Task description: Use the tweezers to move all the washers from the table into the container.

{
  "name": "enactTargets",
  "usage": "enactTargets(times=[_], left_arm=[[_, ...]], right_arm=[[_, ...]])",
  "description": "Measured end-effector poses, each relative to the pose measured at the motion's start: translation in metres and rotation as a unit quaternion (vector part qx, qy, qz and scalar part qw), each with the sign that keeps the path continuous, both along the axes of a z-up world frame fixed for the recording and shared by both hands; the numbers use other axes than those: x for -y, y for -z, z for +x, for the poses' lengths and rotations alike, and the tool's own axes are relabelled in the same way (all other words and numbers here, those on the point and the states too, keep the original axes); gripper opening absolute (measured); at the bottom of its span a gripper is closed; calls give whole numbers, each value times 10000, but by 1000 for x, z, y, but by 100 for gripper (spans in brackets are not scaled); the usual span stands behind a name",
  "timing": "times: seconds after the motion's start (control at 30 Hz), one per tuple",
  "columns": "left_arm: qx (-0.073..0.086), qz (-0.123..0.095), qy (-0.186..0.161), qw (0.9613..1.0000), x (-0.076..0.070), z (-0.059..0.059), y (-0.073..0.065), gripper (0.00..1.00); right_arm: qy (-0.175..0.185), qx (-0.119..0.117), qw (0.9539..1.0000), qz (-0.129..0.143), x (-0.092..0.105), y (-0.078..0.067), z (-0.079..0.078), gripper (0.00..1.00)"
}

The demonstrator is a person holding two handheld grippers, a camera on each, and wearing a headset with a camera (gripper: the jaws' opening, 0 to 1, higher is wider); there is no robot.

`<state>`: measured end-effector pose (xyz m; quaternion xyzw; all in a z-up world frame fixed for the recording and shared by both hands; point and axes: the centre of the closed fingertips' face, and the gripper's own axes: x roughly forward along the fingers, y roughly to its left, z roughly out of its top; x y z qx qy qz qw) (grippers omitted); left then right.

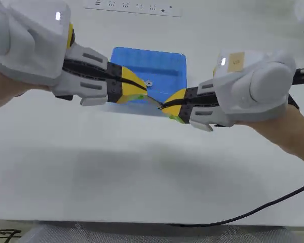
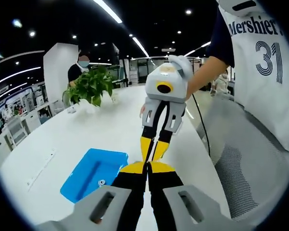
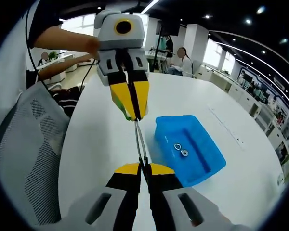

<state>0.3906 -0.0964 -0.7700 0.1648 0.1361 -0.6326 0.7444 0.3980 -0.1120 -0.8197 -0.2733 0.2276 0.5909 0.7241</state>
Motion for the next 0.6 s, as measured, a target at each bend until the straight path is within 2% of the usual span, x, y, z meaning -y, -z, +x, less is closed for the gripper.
enactTargets(times=[0.13,0.3,0.43,0.47,0.6], left_arm=[[-182,78,-6,9998,1,-2,19,5],[-393,257,-95,9989,-1,0,45,5],[-428,413,-98,9982,-1,1,58,5],[-480,466,-110,9977,-1,1,62,5],[-487,684,-141,9964,-4,3,74,5]], right_arm=[[-73,-115,9997,-203,1,18,-5,6],[-123,-168,9982,-556,5,37,-4,6],[-228,-126,9963,-816,8,48,-3,6],[-237,-128,9960,-848,8,50,-4,6],[-213,-175,9952,-942,8,57,-2,6]])
